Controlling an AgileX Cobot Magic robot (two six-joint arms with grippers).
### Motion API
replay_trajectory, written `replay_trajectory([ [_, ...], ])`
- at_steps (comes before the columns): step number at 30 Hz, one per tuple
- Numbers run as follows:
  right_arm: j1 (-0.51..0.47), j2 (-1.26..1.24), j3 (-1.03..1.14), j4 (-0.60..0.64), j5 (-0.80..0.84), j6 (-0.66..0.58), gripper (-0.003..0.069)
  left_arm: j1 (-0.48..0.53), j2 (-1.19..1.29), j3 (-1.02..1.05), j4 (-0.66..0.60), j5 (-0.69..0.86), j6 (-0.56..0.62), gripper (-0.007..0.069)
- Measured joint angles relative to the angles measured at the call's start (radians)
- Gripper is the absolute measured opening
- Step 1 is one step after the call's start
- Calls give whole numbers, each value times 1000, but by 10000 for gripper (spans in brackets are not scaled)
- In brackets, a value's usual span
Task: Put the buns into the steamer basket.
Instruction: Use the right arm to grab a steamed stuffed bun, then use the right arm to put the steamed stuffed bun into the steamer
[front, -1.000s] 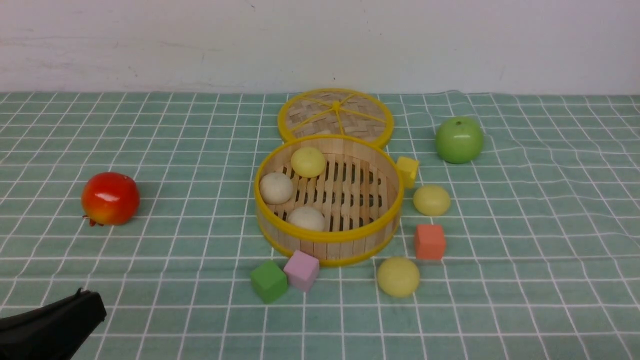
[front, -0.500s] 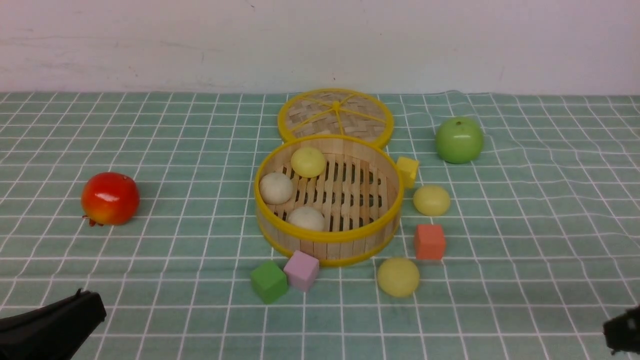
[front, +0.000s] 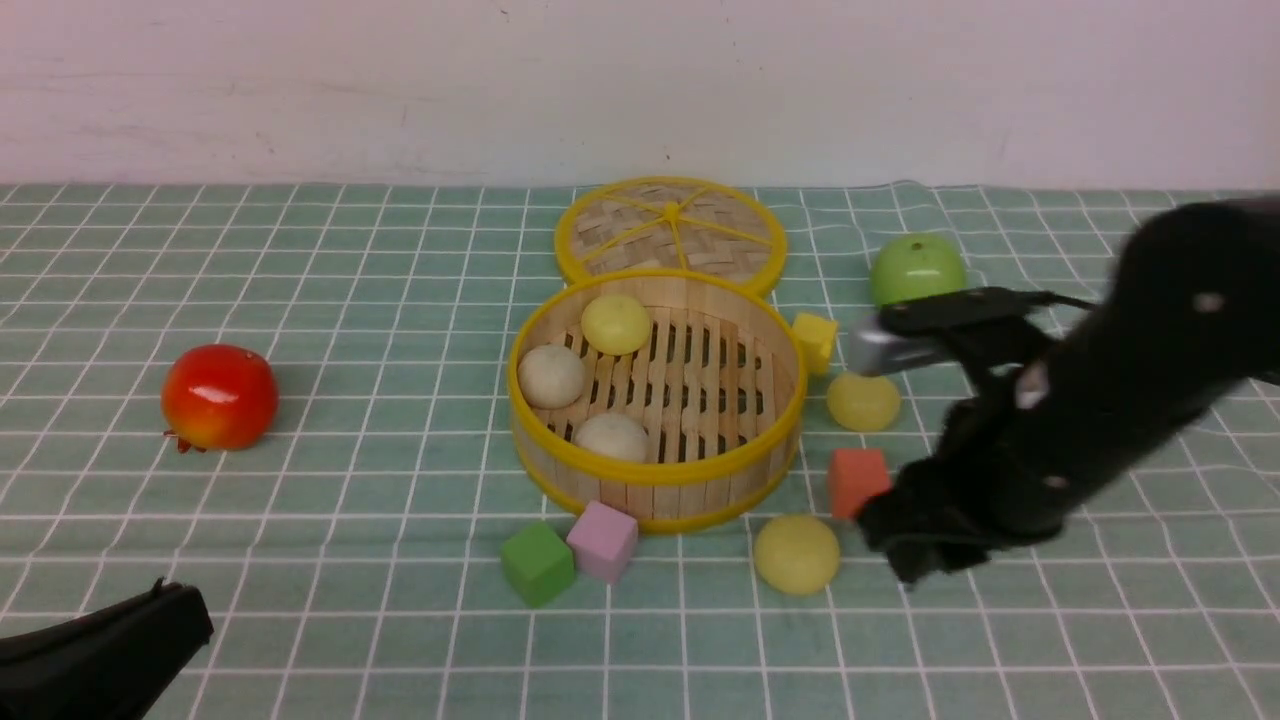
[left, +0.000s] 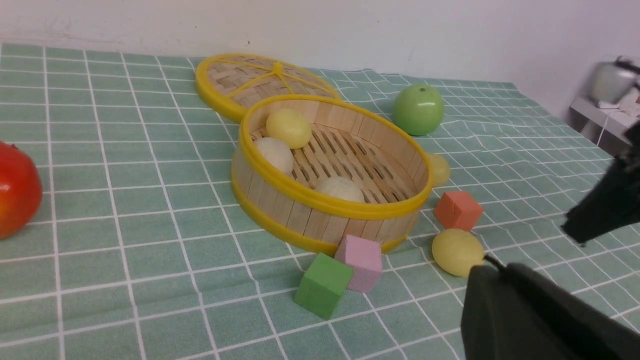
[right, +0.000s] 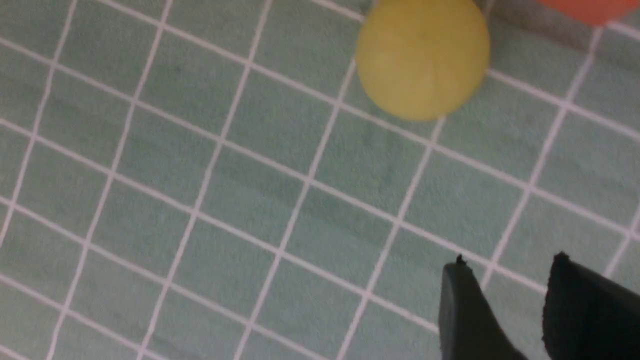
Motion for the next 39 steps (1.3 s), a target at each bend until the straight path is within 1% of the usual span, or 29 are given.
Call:
replay_trajectory([
  [4, 45, 92, -72, -42, -54, 43, 240, 0, 0, 0, 0, 0, 0, -8],
  [13, 47, 249, -192, -60, -83, 56, 242, 0, 0, 0, 0, 0, 0, -6],
  [21, 47, 337, -217, -71, -87, 57, 242, 0, 0, 0, 0, 0, 0, -6],
  [28, 47, 351, -220, -74, -88, 57, 235, 0, 0, 0, 0, 0, 0, -4],
  [31, 47, 351, -220, -87, -88, 57, 185, 0, 0, 0, 0, 0, 0, -4],
  [36, 47, 351, -220, -115, -87, 51, 14, 0, 0, 0, 0, 0, 0, -3],
  [39, 47, 341, -220, -120, -74, 40, 0, 0, 0, 0, 0, 0, 0, -3],
])
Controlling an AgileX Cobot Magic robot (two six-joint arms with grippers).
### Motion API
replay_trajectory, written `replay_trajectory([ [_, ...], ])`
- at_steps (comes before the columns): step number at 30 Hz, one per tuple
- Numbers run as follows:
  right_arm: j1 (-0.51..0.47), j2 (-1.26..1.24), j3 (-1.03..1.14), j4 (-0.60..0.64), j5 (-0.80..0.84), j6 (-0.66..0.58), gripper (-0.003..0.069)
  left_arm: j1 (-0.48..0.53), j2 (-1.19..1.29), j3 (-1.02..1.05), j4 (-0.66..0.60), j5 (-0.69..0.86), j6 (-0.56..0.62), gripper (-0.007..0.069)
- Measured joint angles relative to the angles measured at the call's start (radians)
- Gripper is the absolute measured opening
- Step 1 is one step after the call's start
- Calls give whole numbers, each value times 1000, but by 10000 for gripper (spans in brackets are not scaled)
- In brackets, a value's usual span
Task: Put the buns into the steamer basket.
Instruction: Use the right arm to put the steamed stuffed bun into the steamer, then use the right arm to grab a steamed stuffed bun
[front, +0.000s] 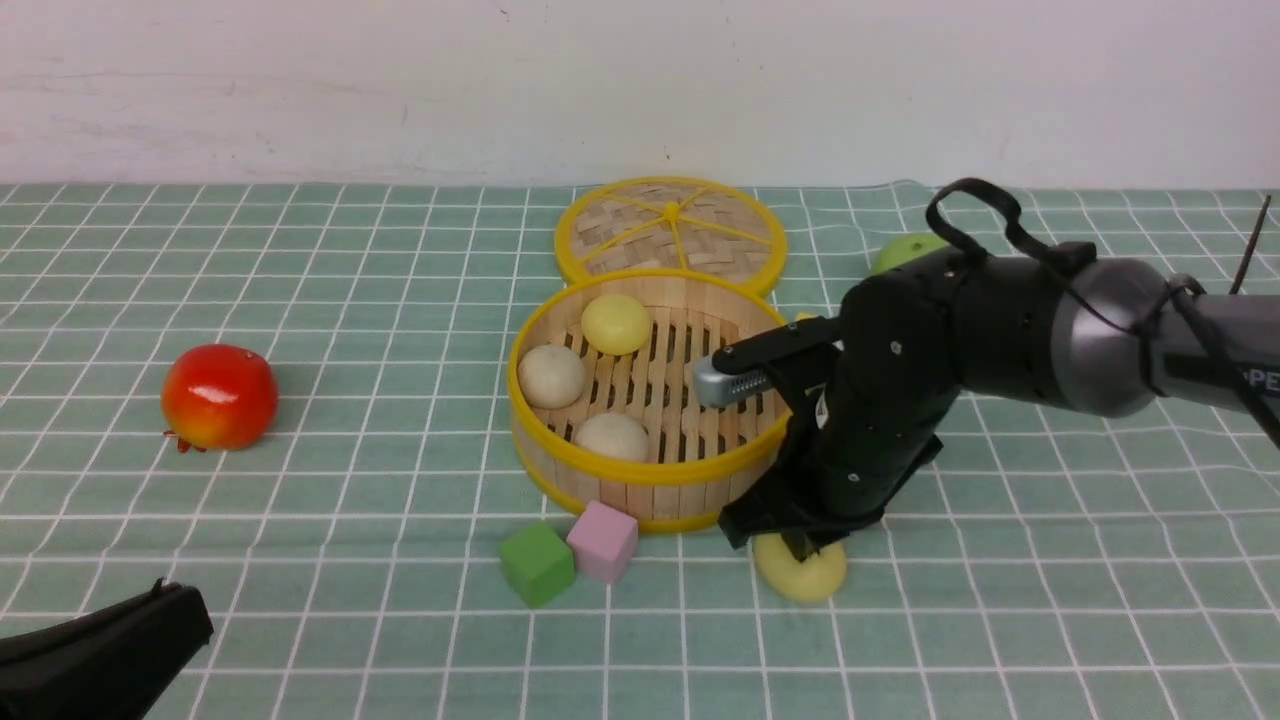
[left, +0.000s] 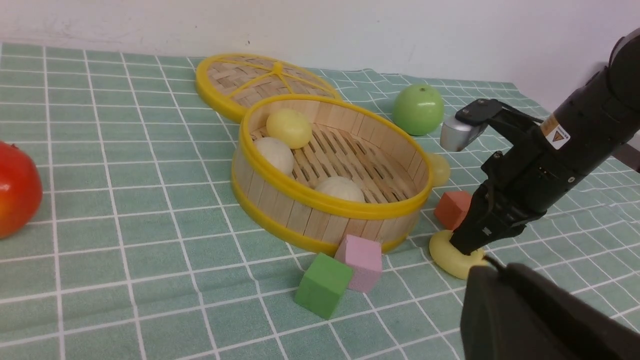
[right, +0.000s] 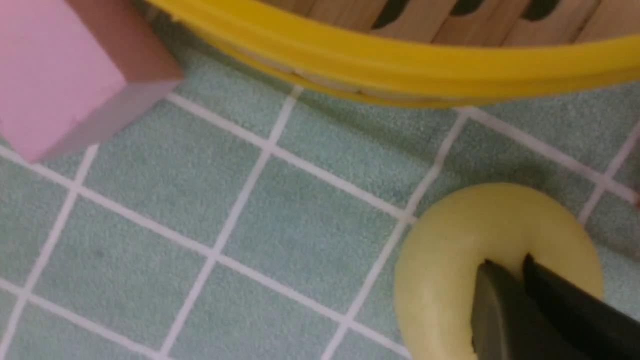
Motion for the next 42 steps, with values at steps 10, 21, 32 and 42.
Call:
replay_trajectory([
  [10, 0, -229, 0, 55, 27, -56, 0, 0, 0, 1, 0, 1, 0, -3],
  [21, 0, -10, -187, 69, -176, -155, 6, 0, 0, 1, 0, 1, 0, 4],
  [32, 0, 160, -302, -33, -129, -153, 192, 0, 0, 1, 0, 1, 0, 9],
  [42, -8, 16, -302, -63, -70, -112, 496, 0, 0, 1, 0, 1, 0, 11],
])
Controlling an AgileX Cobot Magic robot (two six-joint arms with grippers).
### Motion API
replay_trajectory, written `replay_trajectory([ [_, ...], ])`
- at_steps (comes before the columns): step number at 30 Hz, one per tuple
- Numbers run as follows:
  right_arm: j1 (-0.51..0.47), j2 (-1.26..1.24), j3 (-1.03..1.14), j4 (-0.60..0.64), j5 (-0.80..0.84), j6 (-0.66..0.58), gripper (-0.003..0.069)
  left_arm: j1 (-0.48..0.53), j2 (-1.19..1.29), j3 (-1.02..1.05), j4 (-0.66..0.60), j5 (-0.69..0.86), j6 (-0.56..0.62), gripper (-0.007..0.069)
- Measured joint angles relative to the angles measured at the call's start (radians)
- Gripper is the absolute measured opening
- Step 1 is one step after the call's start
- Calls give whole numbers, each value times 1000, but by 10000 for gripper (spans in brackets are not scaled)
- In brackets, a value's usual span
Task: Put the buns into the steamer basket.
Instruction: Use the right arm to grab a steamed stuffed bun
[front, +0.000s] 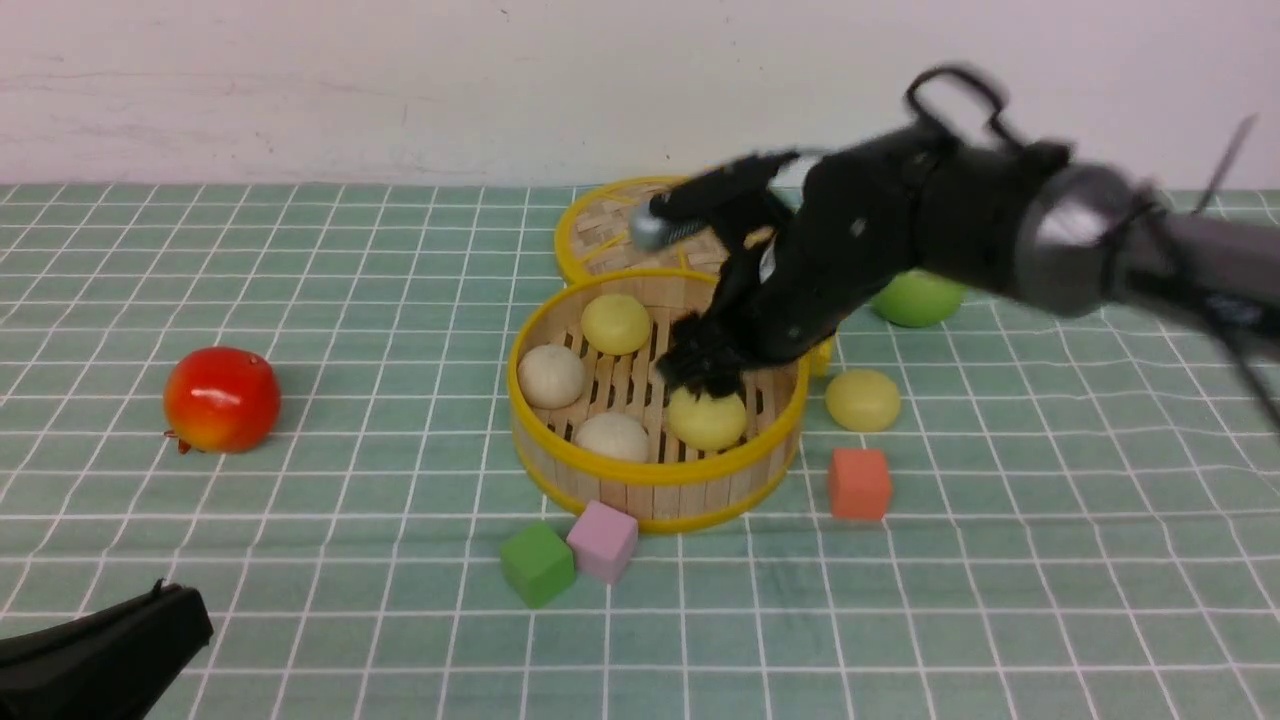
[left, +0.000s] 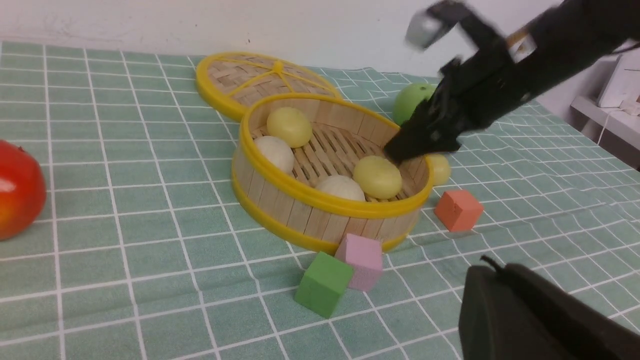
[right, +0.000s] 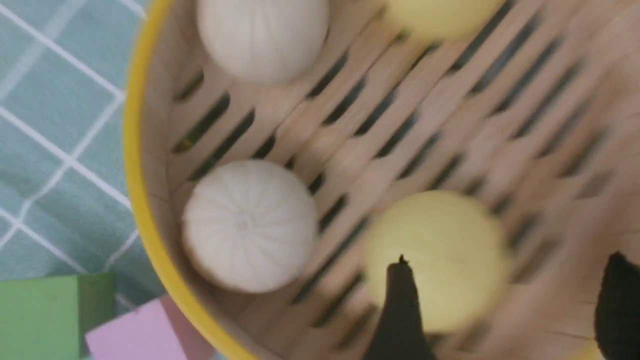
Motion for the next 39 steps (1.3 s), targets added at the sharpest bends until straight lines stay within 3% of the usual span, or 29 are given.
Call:
replay_trajectory([
  [3, -43, -62, -4, -86, 48, 47, 484, 0, 0, 0, 0, 0, 0, 11],
  [7, -157, -63, -9, -129, 166, 148, 406, 0, 0, 0, 0, 0, 0, 11],
  [10, -243, 14, -6, -12, 192, 127, 313, 0, 0, 0, 0, 0, 0, 11],
  [13, -270, 75, -5, 118, 129, 82, 275, 0, 0, 0, 0, 0, 0, 11],
  [20, -286, 121, -5, 219, 23, 52, 268, 0, 0, 0, 0, 0, 0, 11],
  [39, -289, 204, -16, 232, -73, 32, 258, 0, 0, 0, 0, 0, 0, 19],
])
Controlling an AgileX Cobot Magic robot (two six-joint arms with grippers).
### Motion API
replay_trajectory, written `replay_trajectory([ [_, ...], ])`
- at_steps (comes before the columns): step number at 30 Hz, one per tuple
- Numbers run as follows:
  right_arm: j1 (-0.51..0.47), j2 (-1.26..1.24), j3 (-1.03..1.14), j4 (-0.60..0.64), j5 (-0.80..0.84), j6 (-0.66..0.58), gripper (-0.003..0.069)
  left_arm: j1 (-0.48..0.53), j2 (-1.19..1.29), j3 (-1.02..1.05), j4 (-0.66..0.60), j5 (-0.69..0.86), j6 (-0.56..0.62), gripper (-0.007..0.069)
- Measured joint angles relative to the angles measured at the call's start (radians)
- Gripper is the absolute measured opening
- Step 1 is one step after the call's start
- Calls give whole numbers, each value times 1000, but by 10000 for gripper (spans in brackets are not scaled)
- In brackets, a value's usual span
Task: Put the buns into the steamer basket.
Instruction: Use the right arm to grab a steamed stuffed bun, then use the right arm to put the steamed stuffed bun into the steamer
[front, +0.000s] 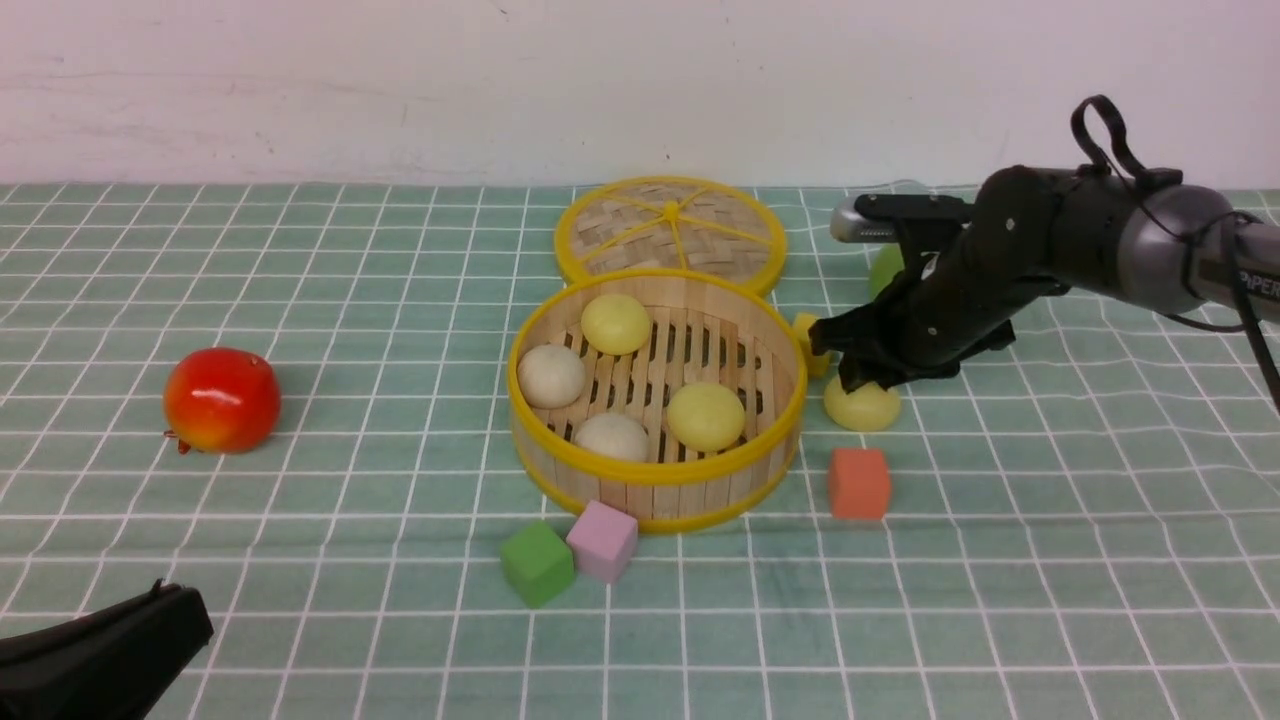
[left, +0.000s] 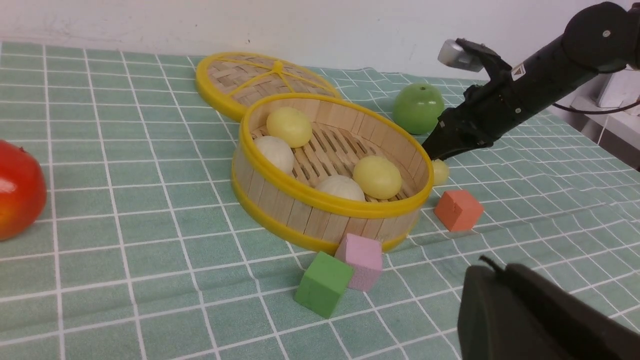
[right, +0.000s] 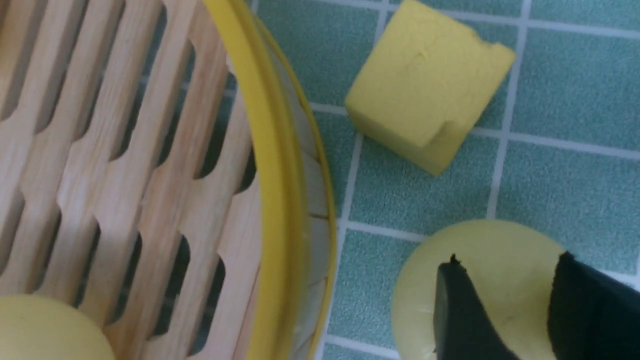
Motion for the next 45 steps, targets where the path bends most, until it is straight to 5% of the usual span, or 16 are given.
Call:
replay_trajectory([
  [4, 0, 9, -1, -6, -1, 0, 218, 0, 0, 0, 0, 0, 0, 20],
  [12, 0, 6, -3, -35, 11, -6, 4, 0, 0, 0, 0, 0, 0, 20],
  [20, 38, -154, -14, -30, 67, -71, 1, 0, 0, 0, 0, 0, 0, 27],
  [32, 218, -57, -21, 95, -249, -215, 8, 0, 0, 0, 0, 0, 0, 39],
  [39, 218, 33, -21, 94, -379, -216, 58, 0, 0, 0, 0, 0, 0, 49],
  [45, 218, 54, -21, 94, -390, -216, 294, 0, 0, 0, 0, 0, 0, 57],
])
